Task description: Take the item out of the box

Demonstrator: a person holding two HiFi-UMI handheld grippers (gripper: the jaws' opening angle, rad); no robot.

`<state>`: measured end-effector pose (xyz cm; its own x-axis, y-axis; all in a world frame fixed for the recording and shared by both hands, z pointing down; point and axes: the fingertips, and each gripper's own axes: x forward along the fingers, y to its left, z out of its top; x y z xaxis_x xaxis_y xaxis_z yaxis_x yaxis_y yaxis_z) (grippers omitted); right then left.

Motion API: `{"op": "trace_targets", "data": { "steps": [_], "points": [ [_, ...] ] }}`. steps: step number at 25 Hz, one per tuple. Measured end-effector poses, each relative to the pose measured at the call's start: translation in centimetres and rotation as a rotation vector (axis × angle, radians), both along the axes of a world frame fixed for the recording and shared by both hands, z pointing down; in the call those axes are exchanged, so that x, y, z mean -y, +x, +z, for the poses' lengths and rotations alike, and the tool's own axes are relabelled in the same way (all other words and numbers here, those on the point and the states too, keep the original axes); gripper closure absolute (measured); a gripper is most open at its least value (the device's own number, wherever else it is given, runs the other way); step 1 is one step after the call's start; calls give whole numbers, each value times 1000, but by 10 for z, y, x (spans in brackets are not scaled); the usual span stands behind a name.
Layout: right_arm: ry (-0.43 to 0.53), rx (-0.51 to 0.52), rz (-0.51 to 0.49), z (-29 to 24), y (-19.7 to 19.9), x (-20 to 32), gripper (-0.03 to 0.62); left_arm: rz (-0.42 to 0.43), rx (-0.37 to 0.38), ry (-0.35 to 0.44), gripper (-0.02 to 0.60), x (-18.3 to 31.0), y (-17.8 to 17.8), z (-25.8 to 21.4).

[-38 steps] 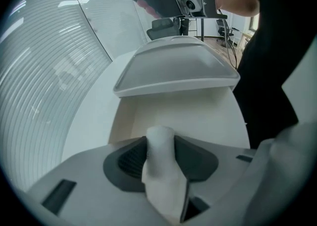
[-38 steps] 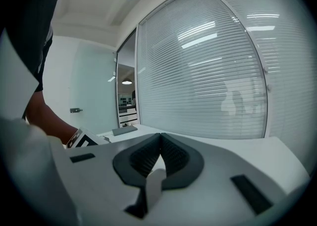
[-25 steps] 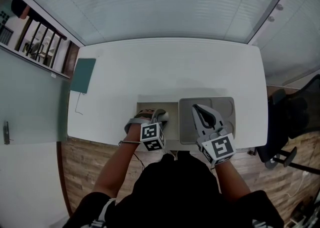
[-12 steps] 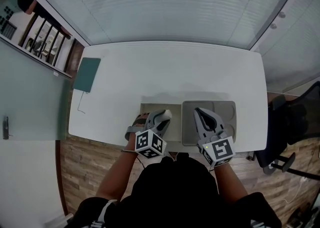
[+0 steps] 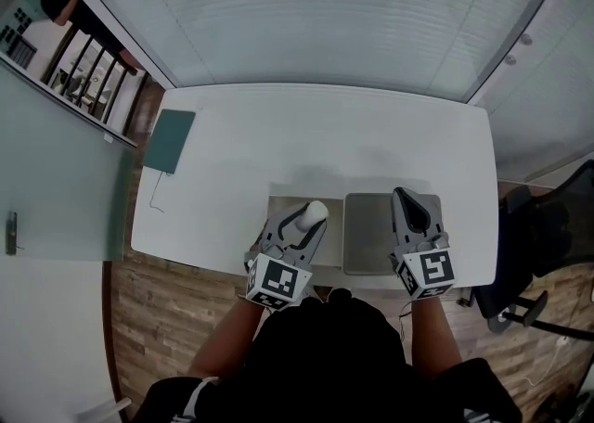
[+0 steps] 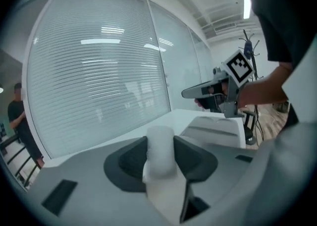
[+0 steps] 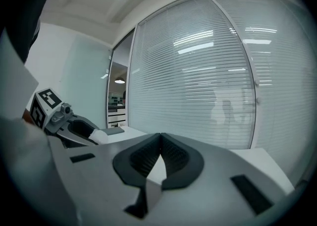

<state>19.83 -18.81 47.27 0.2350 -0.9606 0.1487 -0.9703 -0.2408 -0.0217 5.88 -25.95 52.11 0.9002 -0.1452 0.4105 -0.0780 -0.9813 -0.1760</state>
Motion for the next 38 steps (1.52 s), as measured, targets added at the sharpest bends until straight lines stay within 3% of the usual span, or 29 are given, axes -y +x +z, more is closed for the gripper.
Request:
{"op": "trace_targets", "data": {
  "steps": [6,12,17,21,25,38],
  "points": [
    [12,-25,-13,-11,-1,5,588,-97,-187,-114,406,7,-12,-36],
    [32,-62,-71,-24,-29,19,588,-180,-370,-137,407,23,-26,-70],
    [40,-108,-97,-35,-38,27,588,-196,-401,-169,407,30,-34,-77],
    [34,-119,-90,-37,-36,26,589,-175,-430,-141,407,31,-38,-88],
    [22,-136,-100,-39,-42,26,591,-191,-405,-152,407,30,-39,-88],
    [63,-154,-109,-51,-53,22,589,-186,-428,-151,407,23,-39,-86]
  ]
}}
